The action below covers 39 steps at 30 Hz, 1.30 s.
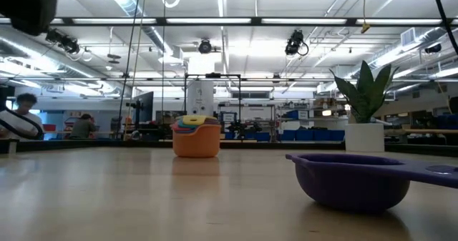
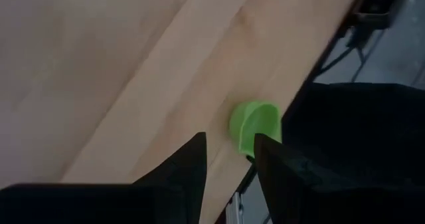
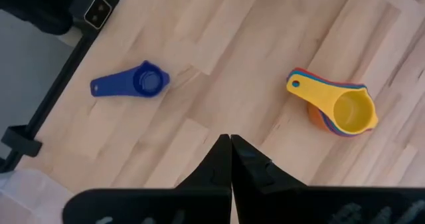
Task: Nest measuring cups in basket
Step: Stack the green measuring cup on top of the yellow measuring cup
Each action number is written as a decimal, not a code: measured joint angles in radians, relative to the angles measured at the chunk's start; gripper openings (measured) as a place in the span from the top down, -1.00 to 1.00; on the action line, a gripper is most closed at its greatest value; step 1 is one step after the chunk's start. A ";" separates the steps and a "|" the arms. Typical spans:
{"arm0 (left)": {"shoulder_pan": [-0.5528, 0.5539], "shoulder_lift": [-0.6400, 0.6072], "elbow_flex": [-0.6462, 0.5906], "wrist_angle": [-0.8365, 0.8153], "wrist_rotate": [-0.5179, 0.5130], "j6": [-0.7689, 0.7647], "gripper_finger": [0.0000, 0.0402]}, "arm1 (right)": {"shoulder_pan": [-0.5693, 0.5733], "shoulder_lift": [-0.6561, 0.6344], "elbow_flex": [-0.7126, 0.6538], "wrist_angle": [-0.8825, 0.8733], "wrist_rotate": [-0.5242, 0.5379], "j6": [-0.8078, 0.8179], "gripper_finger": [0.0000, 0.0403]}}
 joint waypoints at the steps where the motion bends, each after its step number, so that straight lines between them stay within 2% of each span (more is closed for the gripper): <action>1: -0.022 0.018 0.000 0.006 -0.011 -0.038 0.34 | 0.002 0.000 0.000 -0.001 0.000 -0.005 1.00; 8: -0.119 0.140 0.000 0.114 -0.024 -0.243 0.34 | 0.003 0.000 0.000 -0.002 0.003 -0.013 1.00; 13: -0.125 0.191 0.000 0.233 -0.019 -0.270 0.36 | 0.003 0.000 0.000 0.003 0.004 -0.014 1.00; 22: -0.122 0.197 0.000 0.280 -0.030 -0.289 0.78 | 0.003 0.000 0.000 0.007 0.003 -0.014 1.00; 26: -0.126 0.197 0.000 0.278 -0.029 -0.289 0.86 | 0.003 0.000 0.000 0.007 0.002 -0.014 1.00; 29: -0.125 0.197 0.000 0.278 -0.011 -0.301 0.84 | 0.003 0.000 0.000 0.007 0.001 -0.013 1.00; 34: -0.125 0.197 0.000 0.282 0.035 -0.349 0.68 | 0.003 0.000 0.000 0.008 0.001 -0.007 1.00; 39: -0.125 0.197 0.000 0.285 -0.017 -0.349 0.48 | 0.003 0.000 0.000 0.009 0.001 -0.006 1.00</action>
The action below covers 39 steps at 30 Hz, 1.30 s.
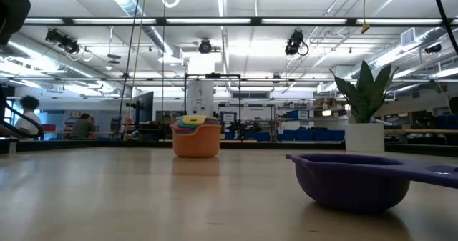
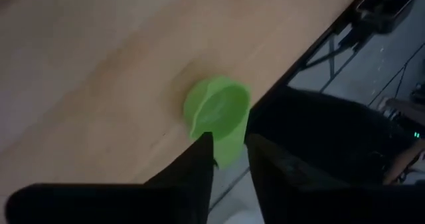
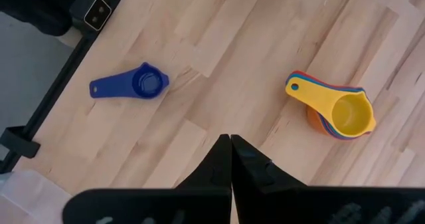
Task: Nest measuring cups in basket
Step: Stack the green measuring cup on top of the yellow measuring cup
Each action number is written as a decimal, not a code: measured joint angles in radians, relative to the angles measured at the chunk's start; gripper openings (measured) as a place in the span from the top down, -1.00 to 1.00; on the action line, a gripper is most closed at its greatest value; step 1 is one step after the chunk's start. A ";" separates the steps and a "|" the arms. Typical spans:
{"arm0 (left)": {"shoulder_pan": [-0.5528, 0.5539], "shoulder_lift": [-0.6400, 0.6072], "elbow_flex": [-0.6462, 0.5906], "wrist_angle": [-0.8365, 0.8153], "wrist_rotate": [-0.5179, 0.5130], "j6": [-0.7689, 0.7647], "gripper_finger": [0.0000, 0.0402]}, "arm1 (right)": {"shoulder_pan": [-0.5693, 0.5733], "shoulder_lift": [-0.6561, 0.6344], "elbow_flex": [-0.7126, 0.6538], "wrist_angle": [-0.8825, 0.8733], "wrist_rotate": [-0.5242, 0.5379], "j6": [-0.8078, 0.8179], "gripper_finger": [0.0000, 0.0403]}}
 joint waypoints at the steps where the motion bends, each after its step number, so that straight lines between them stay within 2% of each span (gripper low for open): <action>1: 0.000 0.007 0.000 0.002 -0.021 0.006 0.45 | 0.000 0.000 0.000 0.000 0.000 0.000 1.00; 8: -0.036 0.135 0.000 0.061 -0.056 0.167 0.36 | 0.000 0.000 0.000 0.000 0.001 0.000 1.00; 14: -0.046 0.245 0.000 0.201 -0.057 0.266 0.36 | 0.000 0.000 0.000 0.004 0.003 0.000 1.00; 18: -0.046 0.296 0.000 0.263 -0.053 0.345 0.36 | 0.000 0.000 0.000 0.011 0.003 0.000 1.00; 26: -0.055 0.347 0.000 0.269 -0.032 0.425 0.39 | 0.000 0.000 0.000 0.011 0.003 0.001 1.00; 31: -0.056 0.351 0.001 0.267 -0.031 0.424 0.54 | 0.000 0.000 0.000 0.011 0.003 0.001 1.00; 36: -0.050 0.352 0.000 0.269 -0.022 0.330 0.92 | 0.000 0.000 0.000 0.010 0.048 0.000 1.00; 39: -0.041 0.347 0.000 0.267 -0.020 0.316 0.94 | -0.003 0.000 0.000 0.011 0.062 0.000 1.00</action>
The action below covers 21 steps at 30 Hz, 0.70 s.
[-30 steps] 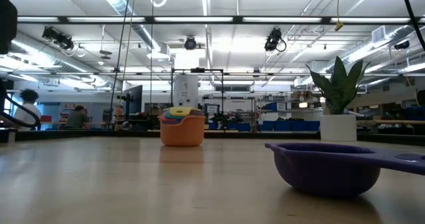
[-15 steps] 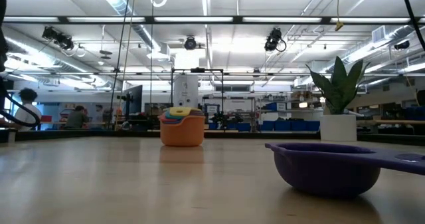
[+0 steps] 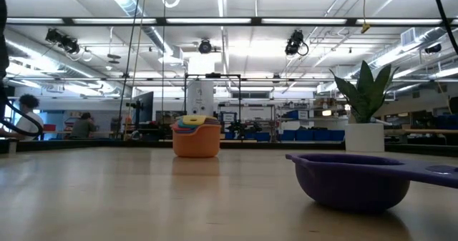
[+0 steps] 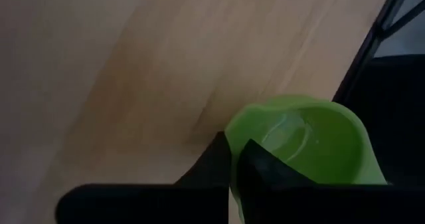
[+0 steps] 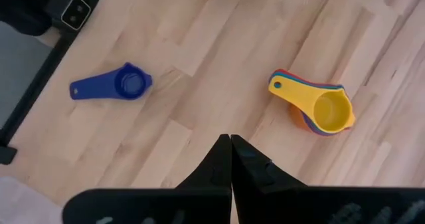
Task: Nest measuring cups in basket
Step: Stack the green measuring cup on top of the yellow measuring cup
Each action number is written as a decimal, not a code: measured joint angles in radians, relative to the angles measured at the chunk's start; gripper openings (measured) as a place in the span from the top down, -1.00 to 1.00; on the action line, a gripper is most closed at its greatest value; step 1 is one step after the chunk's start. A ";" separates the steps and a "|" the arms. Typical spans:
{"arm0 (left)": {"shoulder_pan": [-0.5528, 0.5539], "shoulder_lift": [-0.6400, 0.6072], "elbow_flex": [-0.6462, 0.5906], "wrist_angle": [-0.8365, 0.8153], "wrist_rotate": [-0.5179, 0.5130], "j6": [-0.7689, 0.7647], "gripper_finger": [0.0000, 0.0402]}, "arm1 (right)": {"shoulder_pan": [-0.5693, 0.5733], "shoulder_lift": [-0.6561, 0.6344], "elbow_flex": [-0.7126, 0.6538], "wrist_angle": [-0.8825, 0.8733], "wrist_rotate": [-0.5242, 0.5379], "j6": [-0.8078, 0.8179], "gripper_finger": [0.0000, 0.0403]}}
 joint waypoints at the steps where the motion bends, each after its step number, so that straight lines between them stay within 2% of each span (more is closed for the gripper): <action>1: 0.007 -0.006 0.000 0.000 0.001 0.001 0.94 | -0.004 0.000 0.000 0.000 0.000 0.002 1.00; 11: 0.169 -0.118 0.003 -0.059 0.073 0.096 0.96 | -0.072 -0.007 0.000 -0.002 0.019 0.105 1.00; 16: 0.295 -0.208 0.003 -0.234 0.132 0.197 0.96 | -0.109 -0.033 0.000 0.004 0.022 0.111 1.00; 21: 0.447 -0.311 0.008 -0.399 0.168 0.345 0.96 | -0.154 -0.070 0.000 0.013 0.072 0.168 1.00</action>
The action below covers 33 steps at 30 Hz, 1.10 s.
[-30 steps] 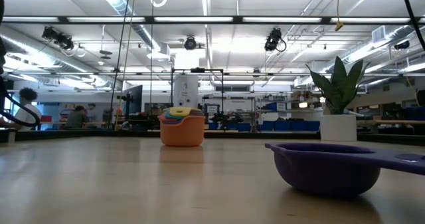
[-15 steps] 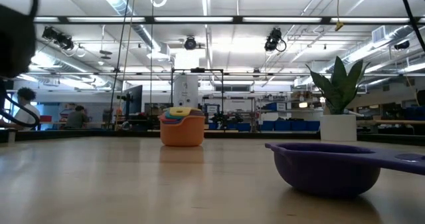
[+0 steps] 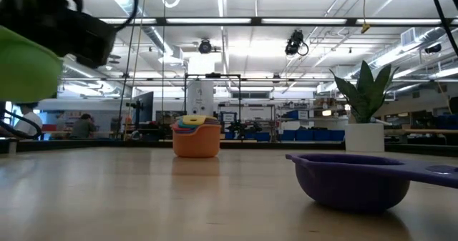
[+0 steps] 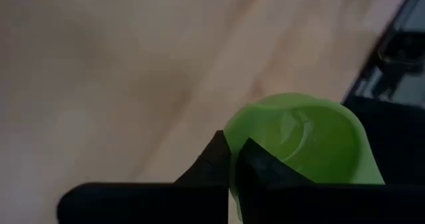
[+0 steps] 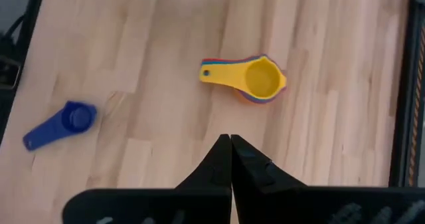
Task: Nest measuring cups in basket
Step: Stack the green measuring cup on top of the yellow measuring cup
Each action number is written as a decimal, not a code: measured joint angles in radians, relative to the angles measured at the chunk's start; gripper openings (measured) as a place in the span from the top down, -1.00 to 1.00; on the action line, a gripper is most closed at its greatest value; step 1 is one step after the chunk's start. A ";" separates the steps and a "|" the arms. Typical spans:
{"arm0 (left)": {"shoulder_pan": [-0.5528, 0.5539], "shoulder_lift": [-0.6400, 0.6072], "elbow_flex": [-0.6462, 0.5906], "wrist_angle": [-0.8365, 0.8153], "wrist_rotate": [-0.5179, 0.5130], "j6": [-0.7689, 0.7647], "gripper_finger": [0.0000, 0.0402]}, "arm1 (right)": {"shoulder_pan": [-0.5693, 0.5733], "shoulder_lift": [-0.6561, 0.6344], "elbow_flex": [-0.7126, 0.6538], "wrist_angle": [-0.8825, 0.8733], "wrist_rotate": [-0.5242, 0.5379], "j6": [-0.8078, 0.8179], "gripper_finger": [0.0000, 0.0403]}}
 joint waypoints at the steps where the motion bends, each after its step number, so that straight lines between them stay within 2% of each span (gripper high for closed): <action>1: 0.032 -0.016 0.011 -0.047 0.002 0.034 0.96 | -0.010 -0.004 0.000 0.001 0.000 0.012 1.00; 7: 0.224 -0.030 0.189 -0.348 -0.027 0.336 0.96 | -0.076 -0.011 0.000 0.002 -0.004 0.045 1.00; 11: 0.344 -0.014 0.334 -0.457 -0.076 0.503 0.96 | -0.129 -0.011 0.000 0.001 -0.061 0.046 1.00; 16: 0.481 0.031 0.476 -0.491 -0.082 0.612 0.96 | -0.176 -0.014 0.000 -0.022 -0.082 -0.010 1.00; 21: 0.577 0.124 0.550 -0.487 -0.071 0.686 0.96 | -0.217 -0.019 0.000 -0.039 -0.133 -0.080 1.00; 24: 0.605 0.189 0.573 -0.478 -0.058 0.735 0.96 | -0.242 -0.025 0.000 -0.028 -0.137 -0.109 1.00; 33: 0.634 0.344 0.584 -0.426 -0.038 0.758 0.96 | -0.294 -0.024 0.000 -0.028 -0.137 -0.168 1.00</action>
